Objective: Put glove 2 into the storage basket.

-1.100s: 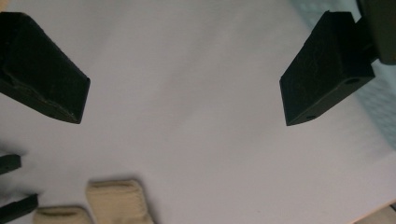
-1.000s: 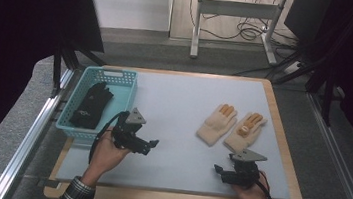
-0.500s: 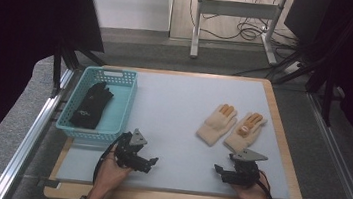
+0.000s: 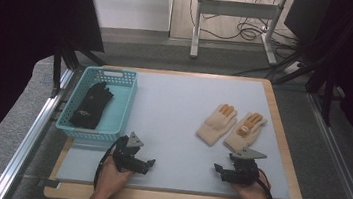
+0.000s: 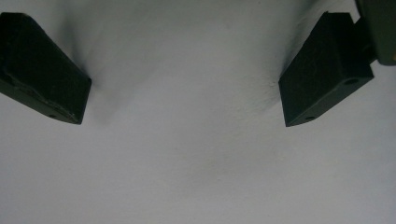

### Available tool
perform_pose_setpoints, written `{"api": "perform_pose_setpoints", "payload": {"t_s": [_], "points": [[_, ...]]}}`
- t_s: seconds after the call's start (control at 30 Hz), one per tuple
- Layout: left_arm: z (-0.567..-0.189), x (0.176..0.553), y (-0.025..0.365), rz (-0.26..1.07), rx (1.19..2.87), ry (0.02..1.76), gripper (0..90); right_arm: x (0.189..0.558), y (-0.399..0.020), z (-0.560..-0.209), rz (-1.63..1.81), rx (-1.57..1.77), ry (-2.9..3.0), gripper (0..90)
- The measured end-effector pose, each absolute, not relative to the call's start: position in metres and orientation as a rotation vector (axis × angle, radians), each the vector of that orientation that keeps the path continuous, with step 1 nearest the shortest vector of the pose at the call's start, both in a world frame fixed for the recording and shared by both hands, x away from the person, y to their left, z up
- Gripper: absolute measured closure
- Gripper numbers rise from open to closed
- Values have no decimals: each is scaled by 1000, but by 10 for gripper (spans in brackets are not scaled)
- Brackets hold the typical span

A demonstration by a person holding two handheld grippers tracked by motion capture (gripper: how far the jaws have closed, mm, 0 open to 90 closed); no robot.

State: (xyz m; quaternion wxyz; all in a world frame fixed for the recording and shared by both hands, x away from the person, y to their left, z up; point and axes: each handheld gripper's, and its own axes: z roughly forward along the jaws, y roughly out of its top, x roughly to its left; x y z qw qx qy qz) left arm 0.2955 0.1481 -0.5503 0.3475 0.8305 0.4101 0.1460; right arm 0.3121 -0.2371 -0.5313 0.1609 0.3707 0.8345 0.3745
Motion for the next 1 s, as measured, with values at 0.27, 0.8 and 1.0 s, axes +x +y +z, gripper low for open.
{"api": "perform_pose_setpoints", "payload": {"t_s": [0.27,0.8,1.0], "points": [[-550,295,148,382,2151,1064,26,323,-238,-518,1130,1078,2357,278],[-551,295,148,383,2145,1069,27,371,-227,-490,1112,1131,2336,268],[-551,294,148,386,2144,1069,29,393,-216,-481,1056,1149,2306,294]]}}
